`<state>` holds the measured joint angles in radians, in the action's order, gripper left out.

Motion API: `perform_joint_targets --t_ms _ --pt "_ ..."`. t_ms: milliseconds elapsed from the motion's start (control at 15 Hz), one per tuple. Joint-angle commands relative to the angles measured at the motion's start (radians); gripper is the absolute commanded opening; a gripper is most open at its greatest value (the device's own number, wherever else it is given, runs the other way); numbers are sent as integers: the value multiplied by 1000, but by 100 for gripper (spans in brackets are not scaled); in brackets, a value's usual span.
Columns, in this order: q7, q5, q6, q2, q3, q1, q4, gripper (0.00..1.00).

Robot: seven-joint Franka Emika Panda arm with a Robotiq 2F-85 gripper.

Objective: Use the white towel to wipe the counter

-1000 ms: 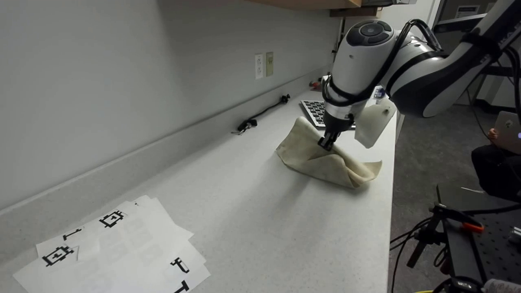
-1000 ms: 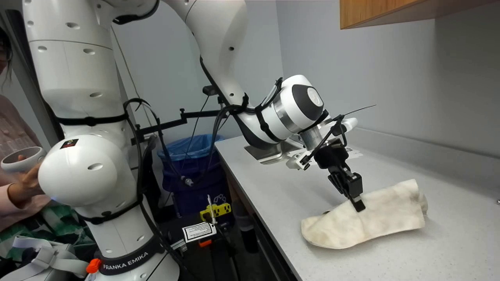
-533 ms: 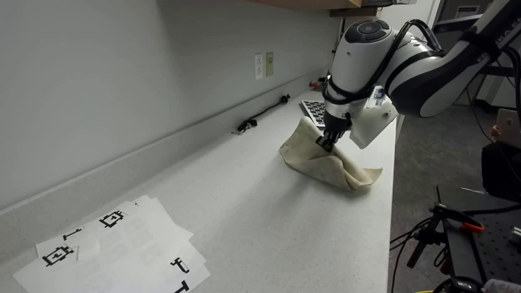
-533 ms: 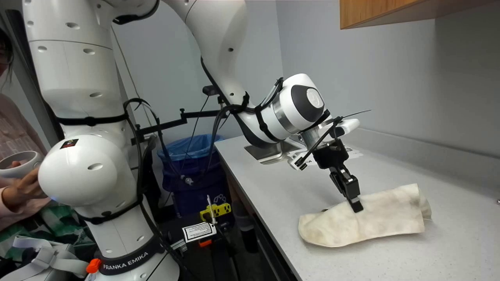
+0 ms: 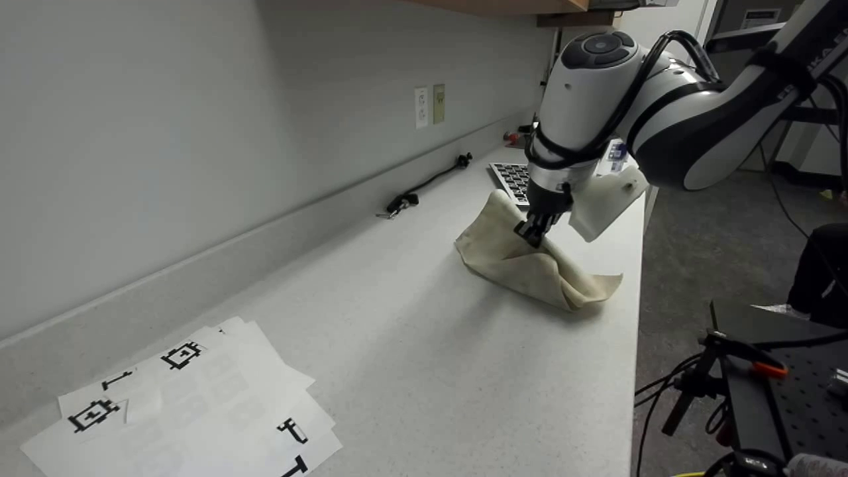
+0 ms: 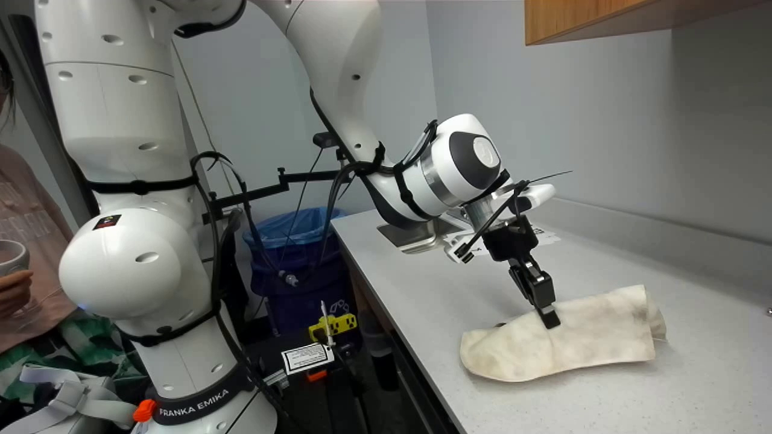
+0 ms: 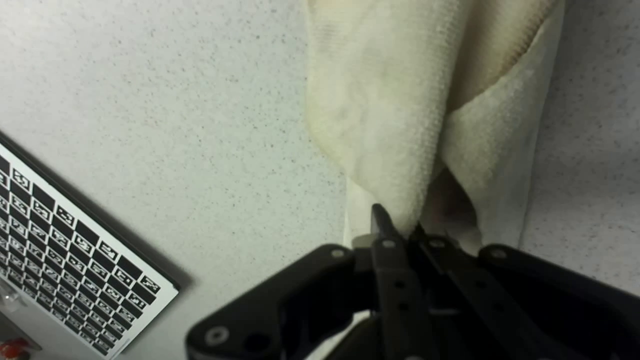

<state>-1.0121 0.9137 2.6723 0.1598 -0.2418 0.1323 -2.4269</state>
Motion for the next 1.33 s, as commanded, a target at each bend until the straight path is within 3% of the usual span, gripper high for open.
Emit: perform_joint_targets --t_ms 0,333,933,1267 --pt "0 0 0 0 0 0 0 4" --pt "-37 27 -4 4 -6 5 8 1" --pt "-300 311 23 13 -21 6 37 1" --pt "-404 390 22 16 -14 2 41 1"
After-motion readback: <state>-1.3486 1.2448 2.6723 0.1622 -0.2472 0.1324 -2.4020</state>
